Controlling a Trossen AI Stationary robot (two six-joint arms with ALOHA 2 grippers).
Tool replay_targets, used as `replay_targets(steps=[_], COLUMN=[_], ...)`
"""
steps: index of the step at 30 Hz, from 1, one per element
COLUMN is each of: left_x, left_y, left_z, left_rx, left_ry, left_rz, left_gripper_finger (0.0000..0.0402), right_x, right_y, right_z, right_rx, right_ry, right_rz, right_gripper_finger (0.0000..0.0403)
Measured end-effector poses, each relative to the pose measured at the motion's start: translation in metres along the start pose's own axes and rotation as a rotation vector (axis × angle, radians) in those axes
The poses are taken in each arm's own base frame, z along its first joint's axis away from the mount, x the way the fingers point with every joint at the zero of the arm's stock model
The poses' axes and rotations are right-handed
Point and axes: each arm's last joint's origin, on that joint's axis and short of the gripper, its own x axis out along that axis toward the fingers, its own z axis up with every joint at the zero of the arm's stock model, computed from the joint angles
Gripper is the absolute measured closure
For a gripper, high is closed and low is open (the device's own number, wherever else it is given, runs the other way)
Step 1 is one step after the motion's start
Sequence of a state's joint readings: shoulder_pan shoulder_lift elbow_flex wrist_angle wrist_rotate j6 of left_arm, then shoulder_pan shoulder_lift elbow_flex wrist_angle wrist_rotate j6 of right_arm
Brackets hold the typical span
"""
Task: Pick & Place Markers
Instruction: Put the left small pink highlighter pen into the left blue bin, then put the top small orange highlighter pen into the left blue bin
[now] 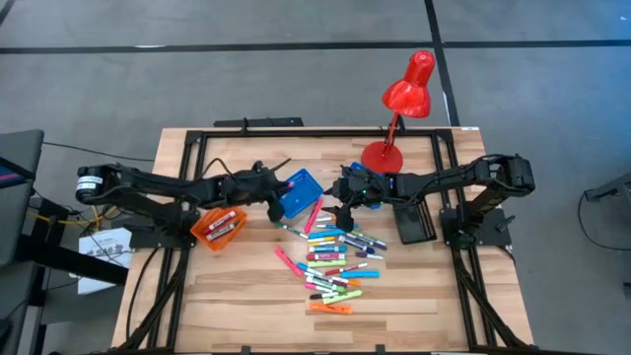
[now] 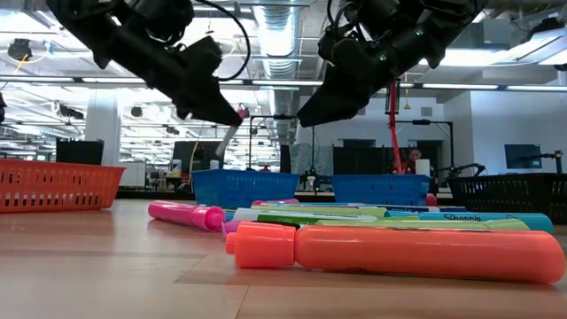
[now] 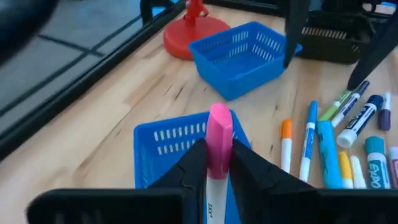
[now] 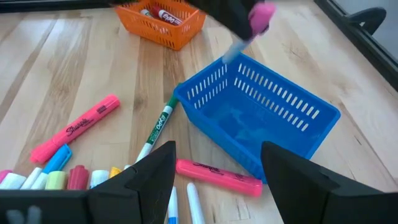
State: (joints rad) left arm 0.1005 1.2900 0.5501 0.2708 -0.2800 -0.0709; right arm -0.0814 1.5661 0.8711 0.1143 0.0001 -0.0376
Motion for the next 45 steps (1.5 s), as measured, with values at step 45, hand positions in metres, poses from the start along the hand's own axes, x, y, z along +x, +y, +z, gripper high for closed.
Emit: replay_targets(steps=[45], left_x=[-0.009], left_y=[0.003], left_z=[0.014], left_rx=[0.008], left_ry=[-0.131], left_rz=[0.042], left_gripper_finger=[0.0280], right_x=[0.077], right_y=[0.003], right_z=[-0.054], right_rx=[-0.013], right_ry=[0.512], right_rz=[0.032], right_gripper_finger=[0.0234])
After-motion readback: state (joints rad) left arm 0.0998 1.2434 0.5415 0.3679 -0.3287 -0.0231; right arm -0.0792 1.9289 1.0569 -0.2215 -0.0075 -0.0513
